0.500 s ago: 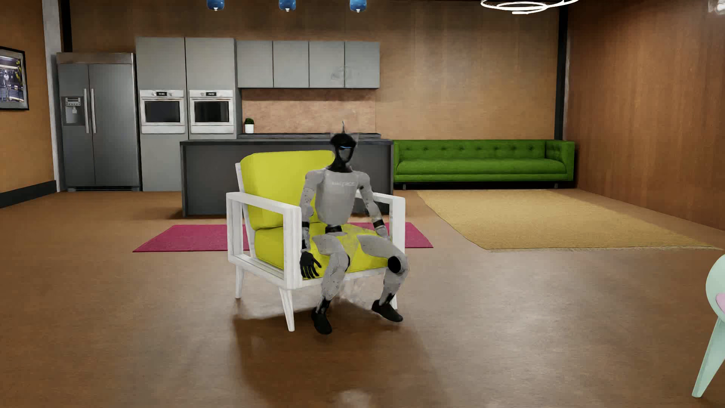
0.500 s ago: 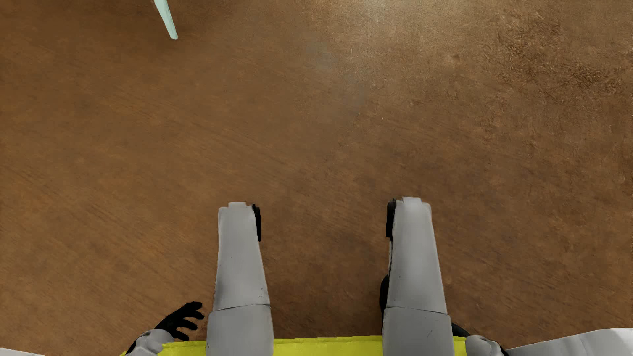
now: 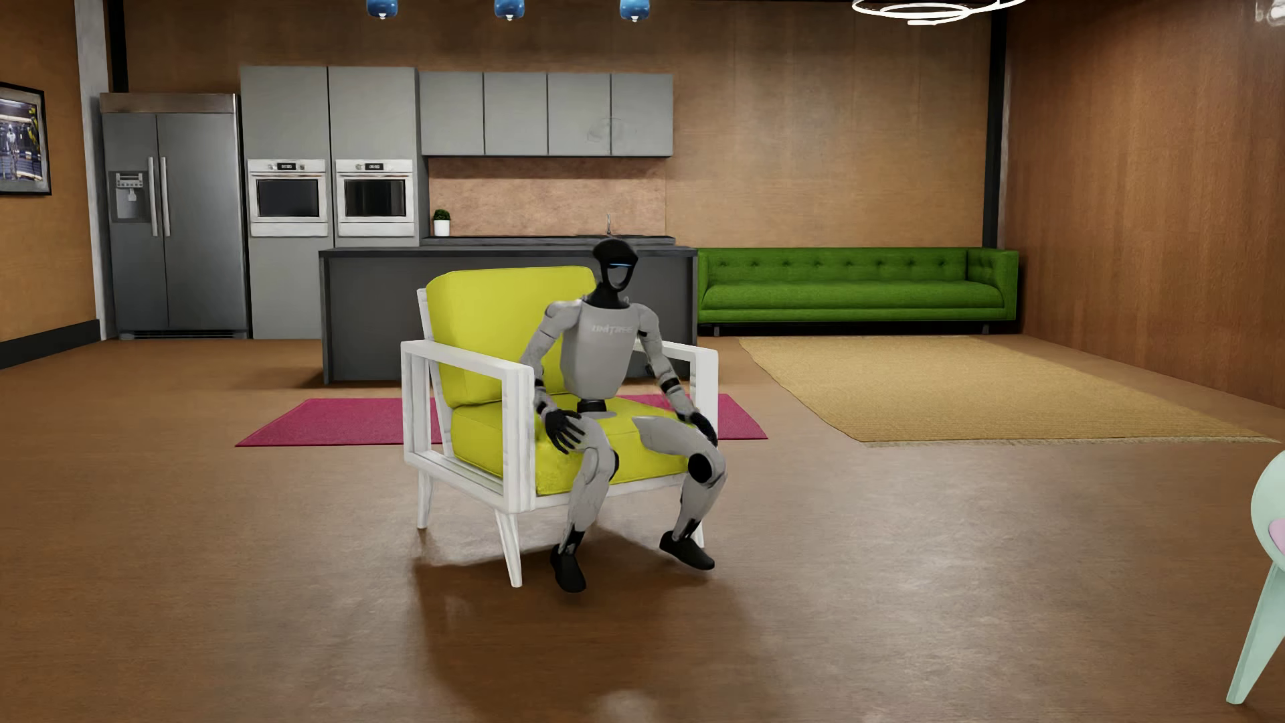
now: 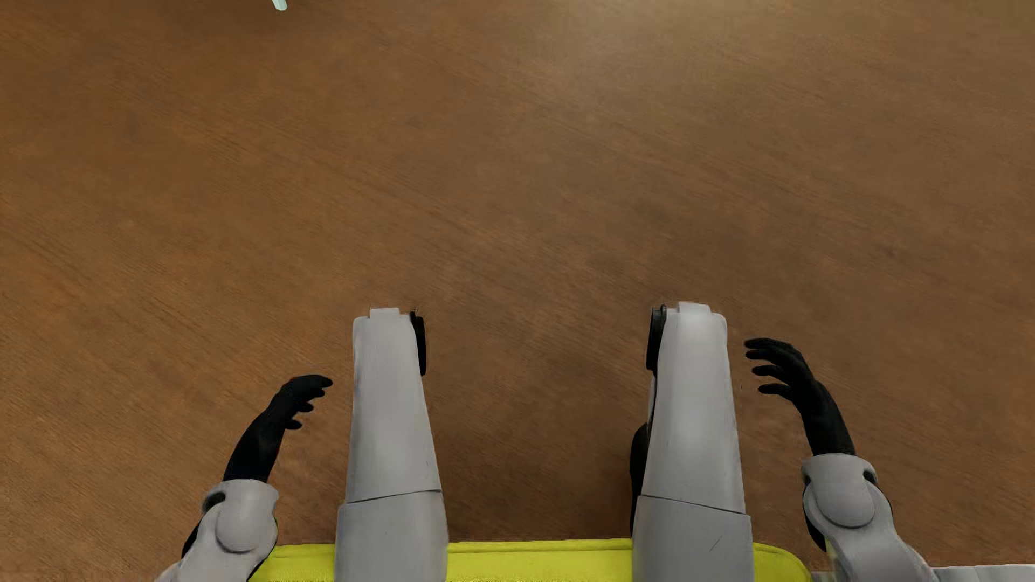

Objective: Rise from the yellow chair

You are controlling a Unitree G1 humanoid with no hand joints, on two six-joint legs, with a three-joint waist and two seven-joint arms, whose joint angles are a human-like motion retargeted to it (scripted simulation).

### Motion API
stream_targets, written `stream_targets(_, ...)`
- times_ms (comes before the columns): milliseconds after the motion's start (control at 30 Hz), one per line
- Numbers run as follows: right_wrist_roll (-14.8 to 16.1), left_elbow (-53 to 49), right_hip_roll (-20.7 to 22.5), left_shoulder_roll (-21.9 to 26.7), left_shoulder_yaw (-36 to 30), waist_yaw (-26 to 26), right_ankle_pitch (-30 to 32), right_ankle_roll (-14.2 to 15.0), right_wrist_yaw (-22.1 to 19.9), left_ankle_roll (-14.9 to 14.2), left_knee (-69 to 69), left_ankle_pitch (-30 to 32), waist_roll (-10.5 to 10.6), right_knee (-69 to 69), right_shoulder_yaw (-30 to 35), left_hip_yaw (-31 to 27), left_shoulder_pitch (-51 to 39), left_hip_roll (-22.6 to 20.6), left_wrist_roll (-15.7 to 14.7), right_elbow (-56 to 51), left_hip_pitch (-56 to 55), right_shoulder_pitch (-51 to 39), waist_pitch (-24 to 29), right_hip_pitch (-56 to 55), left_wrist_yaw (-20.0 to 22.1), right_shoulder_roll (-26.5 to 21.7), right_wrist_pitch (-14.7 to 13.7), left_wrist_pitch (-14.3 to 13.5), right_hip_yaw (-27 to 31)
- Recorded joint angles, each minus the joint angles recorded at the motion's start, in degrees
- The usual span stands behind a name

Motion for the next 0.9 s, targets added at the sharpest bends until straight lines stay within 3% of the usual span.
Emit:
stream_targets(67, -0.9, -9.56, -0.18, 5.26, -6.4, -0.06, -0.01, 0.28, -5.41, -0.47, 0.13, -0.06, 0.32, 0.29, 2.45, -0.17, -7.64, -0.15, 2.92, -11.2, -1.29, -5.02, 1.04, -1.52, 7.1, -5.22, -3.13, -2.31, 0.32)
stream_targets(100, -2.5, -12.91, -0.38, 8.52, -10.73, -0.14, -0.1, 0.54, -3.29, -0.84, 0.27, -0.13, 0.53, 0.52, 5.0, -0.33, -12.33, -0.12, 4.71, -15.28, -2.18, -8.7, 1.45, -2.43, 6.33, -8.75, -3.8, -3.22, 0.47)
stream_targets(167, -5.88, -16.66, -0.59, 15.19, -23.31, -0.29, -0.32, 0.89, 6.57, -1.51, 0.44, -0.29, 0.73, 0.88, 14.79, -0.52, -25.42, 0.02, 8.32, -20.29, -3.86, -19.93, 2.7, -4.36, -1.59, -16.15, -6.33, -6.7, 0.7)
stream_targets(200, -7.48, -17.06, -0.68, 17.2, -30.52, -0.3, -0.42, 1.1, 12.89, -1.81, 0.52, -0.39, 0.8, 1.03, 21.41, -0.63, -32.99, 0.15, 9.84, -21.88, -4.82, -26.96, 3.58, -5.44, -7.73, -18.93, -7.76, -9.25, 0.77)
stream_targets(233, -7.86, -16.96, -0.52, 18.28, -38.16, -0.26, -0.48, 1.19, 20.15, -2.11, 0.67, -0.42, 0.69, 1.2, 29.13, -0.81, -41.06, 0.49, 11.07, -22.12, -6.06, -35.31, 4.69, -6.77, -14.65, -20.42, -7.09, -10.4, 0.79)
stream_targets(267, -6.42, -16.95, -0.54, 18.95, -45.21, -0.28, -1.03, 1.64, 13.94, -2.73, 0.75, -0.77, 0.68, 1.31, 35.74, -1.05, -47.92, 0.63, 10.87, -22.15, -7.39, -42.58, 5.92, -8.15, -6.6, -21.71, -9.55, -11.61, 1.08)
stream_targets(333, -4.57, -20.89, -0.17, 21.98, -52.87, -0.31, -1.42, 1.93, 12.7, -2.91, 0.98, -1.06, 0.5, 1.76, 42.2, -1.71, -57.25, 0.18, 8.93, -25.48, -10.68, -52.38, 8.75, -11.76, -3.9, -24.59, -9.4, -11.08, 1.46)
stream_targets(400, -2.66, -24.49, 0.47, 24.31, -57.94, -0.14, -2.34, 2.4, 6.34, -2.65, 1.18, -1.46, 0.7, 1.94, 47.03, -2.07, -62.84, -0.28, 8.2, -28.77, -15.06, -57.86, 10.46, -15.99, 2.29, -26.69, -10.73, -11.54, 1.63)
stream_targets(533, -1.67, -29.36, 1.54, 27.92, -60.72, -0.43, -4.21, 1.98, 0.62, -3.23, -1.22, -2.66, 0.56, 0.04, 49.98, -2.17, -68.35, -1.1, 7.97, -34.1, -20.4, -64.1, 14.16, -21.91, 8.84, -29.57, -12.55, -13.29, 1.99)
stream_targets(633, -2.91, -27.46, 2.29, 26.55, -59.92, -0.37, -5.76, 0.55, 0.67, -2.03, -6.68, -2.82, 0.8, -5.08, 49.09, -0.72, -67.28, -1.91, 8.59, -31.69, -18.83, -62.89, 14.25, -19.56, 8.3, -28.01, -12.6, -13.46, 0.65)
stream_targets(767, -8.73, -15.01, 3.22, 18.43, -52.89, -0.41, -5.1, -1.39, 7.67, -0.76, -21.62, -0.76, 0.71, -19.98, 43.11, 2.0, -59.23, -1.86, 11.71, -18.3, -9.71, -55.01, 11.31, -8.94, 0.5, -19.38, -10.39, -13.14, -1.84)
stream_targets(900, -19.19, 7.54, 4.68, 2.62, -42.7, -0.46, -0.72, -4.1, 18.73, 1.97, -42.92, 3.88, 0.06, -41.99, 37.94, 5.75, -49.78, -2.42, 17.79, 5.48, 6.71, -46.82, 6.22, 8.43, -14.73, -4.29, -8.2, -13.77, -5.11)
